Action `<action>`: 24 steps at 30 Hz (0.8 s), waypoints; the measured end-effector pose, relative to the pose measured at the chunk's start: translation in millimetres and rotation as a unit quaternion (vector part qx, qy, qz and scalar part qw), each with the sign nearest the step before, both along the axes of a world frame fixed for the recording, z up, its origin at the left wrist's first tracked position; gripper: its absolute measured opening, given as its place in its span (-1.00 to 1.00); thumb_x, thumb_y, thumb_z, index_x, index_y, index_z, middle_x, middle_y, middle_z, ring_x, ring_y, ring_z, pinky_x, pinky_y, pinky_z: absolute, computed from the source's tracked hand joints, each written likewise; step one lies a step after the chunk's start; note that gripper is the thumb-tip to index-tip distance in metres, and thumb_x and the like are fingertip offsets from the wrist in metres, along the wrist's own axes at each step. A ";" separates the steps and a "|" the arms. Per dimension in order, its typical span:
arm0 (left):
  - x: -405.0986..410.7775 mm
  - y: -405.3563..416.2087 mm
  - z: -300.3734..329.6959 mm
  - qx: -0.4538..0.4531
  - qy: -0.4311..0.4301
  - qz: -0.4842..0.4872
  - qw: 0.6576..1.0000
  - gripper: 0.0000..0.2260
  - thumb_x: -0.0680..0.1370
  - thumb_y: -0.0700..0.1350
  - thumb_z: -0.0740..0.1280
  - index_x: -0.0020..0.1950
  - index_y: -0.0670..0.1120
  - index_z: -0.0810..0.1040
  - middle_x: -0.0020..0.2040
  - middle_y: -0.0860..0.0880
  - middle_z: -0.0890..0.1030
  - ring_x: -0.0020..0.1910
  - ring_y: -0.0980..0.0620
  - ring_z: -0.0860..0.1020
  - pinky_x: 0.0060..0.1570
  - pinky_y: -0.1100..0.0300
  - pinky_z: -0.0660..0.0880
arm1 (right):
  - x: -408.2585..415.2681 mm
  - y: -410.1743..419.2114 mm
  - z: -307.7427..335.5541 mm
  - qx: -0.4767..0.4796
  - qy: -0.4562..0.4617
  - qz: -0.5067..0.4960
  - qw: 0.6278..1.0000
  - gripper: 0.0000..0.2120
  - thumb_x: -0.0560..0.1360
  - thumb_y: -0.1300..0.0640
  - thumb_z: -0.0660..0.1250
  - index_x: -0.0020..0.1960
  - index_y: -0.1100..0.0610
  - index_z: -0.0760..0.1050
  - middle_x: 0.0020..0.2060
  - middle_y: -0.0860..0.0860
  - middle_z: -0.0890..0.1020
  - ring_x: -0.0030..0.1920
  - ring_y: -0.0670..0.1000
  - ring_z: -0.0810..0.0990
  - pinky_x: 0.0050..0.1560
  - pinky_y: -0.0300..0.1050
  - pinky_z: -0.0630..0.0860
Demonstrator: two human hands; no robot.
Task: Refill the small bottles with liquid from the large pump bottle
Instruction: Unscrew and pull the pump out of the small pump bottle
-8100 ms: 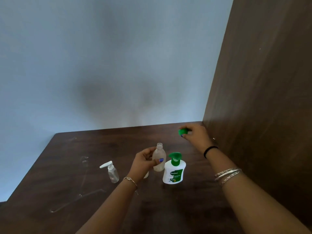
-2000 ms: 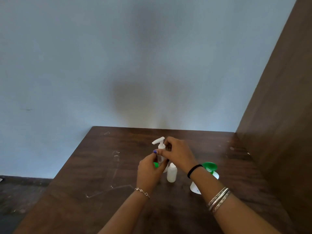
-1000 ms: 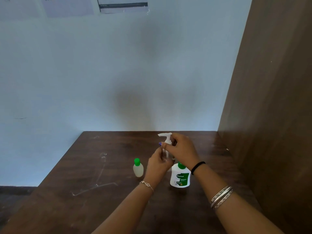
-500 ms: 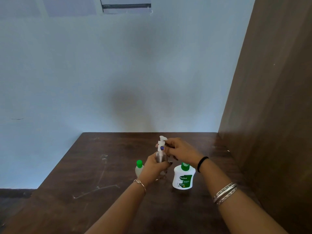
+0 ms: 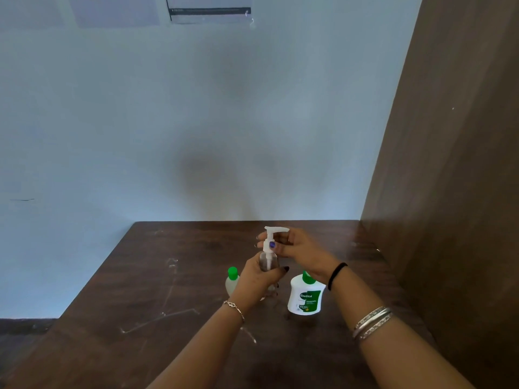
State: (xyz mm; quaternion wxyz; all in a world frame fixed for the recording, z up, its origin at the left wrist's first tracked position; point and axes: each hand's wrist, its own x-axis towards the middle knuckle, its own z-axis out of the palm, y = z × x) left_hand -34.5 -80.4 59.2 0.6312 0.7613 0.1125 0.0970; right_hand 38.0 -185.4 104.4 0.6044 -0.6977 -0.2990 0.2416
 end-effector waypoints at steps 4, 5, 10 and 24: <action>1.3 -2.6 0.6 -0.003 -0.012 -0.007 1.000 -0.92 0.46 -0.22 0.36 -0.08 -0.14 0.49 -0.27 -0.06 0.57 -0.34 0.09 0.54 -0.38 0.40 0.49 | -1.8 3.9 -9.3 0.025 0.030 -0.050 0.998 -0.73 0.47 0.21 0.38 0.15 0.05 0.47 0.01 0.02 0.63 0.07 0.04 0.62 0.14 -0.01 0.57; 1.7 -3.7 1.5 -0.004 -0.012 -0.005 1.000 -0.92 0.46 -0.22 0.35 -0.11 -0.08 0.49 -0.28 -0.03 0.56 -0.35 0.11 0.54 -0.38 0.40 0.49 | -2.6 7.7 -11.2 0.015 0.017 -0.086 0.996 -0.68 0.44 0.21 0.41 0.17 0.08 0.44 0.00 0.01 0.62 0.07 0.04 0.61 0.12 -0.02 0.57; 1.4 0.0 4.5 -0.046 -0.006 0.009 0.999 -0.89 0.46 -0.24 0.36 -0.13 -0.08 0.46 -0.32 -0.03 0.53 -0.37 0.09 0.51 -0.44 0.34 0.48 | -1.9 8.4 -7.9 0.087 0.097 -0.058 0.990 -0.70 0.49 0.30 0.34 0.14 0.06 0.38 -0.02 0.08 0.64 0.02 0.07 0.63 -0.05 -0.13 0.59; 2.0 4.7 12.6 -0.014 0.005 0.021 1.000 -0.80 0.47 -0.19 0.36 0.06 -0.17 0.45 -0.24 -0.04 0.53 -0.34 0.10 0.52 -0.46 0.35 0.51 | -7.1 9.7 3.2 0.001 -0.030 -0.060 0.998 -0.37 0.49 0.18 0.37 0.43 -0.05 0.13 0.11 0.04 0.62 0.17 0.00 0.57 0.25 -0.11 0.45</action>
